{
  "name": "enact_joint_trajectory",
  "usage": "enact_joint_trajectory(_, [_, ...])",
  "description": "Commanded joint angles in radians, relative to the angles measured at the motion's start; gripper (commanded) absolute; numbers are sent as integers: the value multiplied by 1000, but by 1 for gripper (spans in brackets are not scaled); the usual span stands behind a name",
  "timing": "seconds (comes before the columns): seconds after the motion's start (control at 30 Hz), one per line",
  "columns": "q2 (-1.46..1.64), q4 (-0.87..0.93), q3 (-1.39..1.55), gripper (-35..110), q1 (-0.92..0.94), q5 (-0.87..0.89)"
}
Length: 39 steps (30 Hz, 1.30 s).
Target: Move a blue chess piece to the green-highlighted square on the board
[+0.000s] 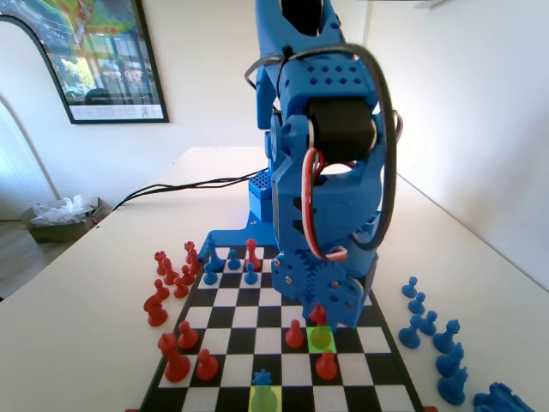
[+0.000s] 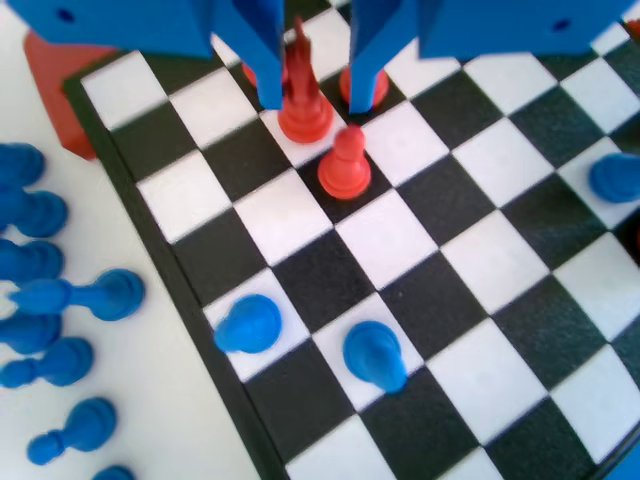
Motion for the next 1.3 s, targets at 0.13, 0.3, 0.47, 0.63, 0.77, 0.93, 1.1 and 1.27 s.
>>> enact_joint_trajectory(0.13, [38,0,-34,8,-9,-14])
enact_joint_trajectory(0.3, [38,-14,-28,2,-11,-26])
enact_joint_trajectory(0.47, [38,-20,-35,1,-9,-26])
enact_joint_trajectory(0.63, [55,-3,-49,1,-5,-26])
enact_joint_trajectory(0.77, [117,34,-55,1,-6,-20])
enact_joint_trajectory(0.93, [259,98,-54,1,-9,-9])
enact_joint_trajectory(1.1, [400,156,-37,1,12,-5])
enact_joint_trajectory(1.27, [569,207,48,1,101,-46])
